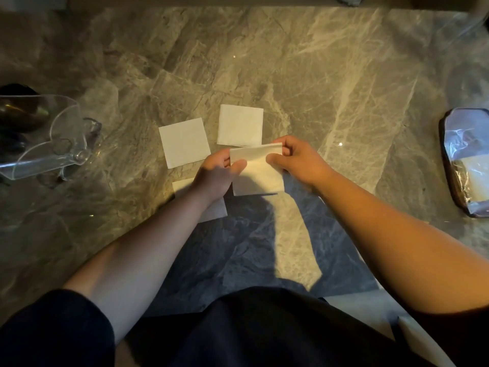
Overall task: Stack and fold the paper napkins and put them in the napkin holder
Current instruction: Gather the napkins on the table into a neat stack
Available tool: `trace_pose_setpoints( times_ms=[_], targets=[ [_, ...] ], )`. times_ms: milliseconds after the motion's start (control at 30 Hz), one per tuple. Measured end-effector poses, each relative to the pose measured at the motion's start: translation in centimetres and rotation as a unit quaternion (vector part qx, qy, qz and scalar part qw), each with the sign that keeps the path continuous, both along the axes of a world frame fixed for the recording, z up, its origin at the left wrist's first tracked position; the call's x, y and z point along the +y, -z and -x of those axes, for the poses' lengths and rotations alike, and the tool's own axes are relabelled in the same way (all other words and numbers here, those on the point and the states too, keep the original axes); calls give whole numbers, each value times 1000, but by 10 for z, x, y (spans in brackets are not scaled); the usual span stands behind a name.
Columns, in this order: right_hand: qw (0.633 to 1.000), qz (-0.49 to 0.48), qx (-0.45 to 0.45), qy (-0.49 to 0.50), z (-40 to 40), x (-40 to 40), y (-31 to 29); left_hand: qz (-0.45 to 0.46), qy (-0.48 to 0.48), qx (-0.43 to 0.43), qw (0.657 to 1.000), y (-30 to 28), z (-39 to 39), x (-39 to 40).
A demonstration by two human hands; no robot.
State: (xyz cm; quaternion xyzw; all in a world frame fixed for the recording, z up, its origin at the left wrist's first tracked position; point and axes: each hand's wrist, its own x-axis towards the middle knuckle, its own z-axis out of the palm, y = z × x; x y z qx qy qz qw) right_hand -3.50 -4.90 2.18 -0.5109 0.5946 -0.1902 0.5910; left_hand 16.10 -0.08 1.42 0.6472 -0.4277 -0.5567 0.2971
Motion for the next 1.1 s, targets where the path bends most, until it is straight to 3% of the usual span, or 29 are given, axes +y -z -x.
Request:
trace_pose_setpoints(
  times_ms=[67, 167, 267, 367, 667, 1100],
  targets=[
    [996, -56, -46, 45, -3, -2, 4, 0, -40, 55, 998, 1, -1, -8],
    [990, -80, -46, 104, -14, -9, 4, 3, -68, 44, 997, 2, -3, -24],
    [981, -89, -58, 165, -28, -21, 5, 4, -72, -13, 997, 3, -8, -45],
    [980, -70, -3, 185, -41, -38, 10, -1, -65, -107, 992, 7, -16, -72],
    [972, 40, 208, 100, -58, -76, 19, 30, -11, -259, 965, 22, -23, -112],
    [966, 47, 245, 63, -64, -84, 31, 18, 13, -312, 950, 30, -26, -122]
  ],
)
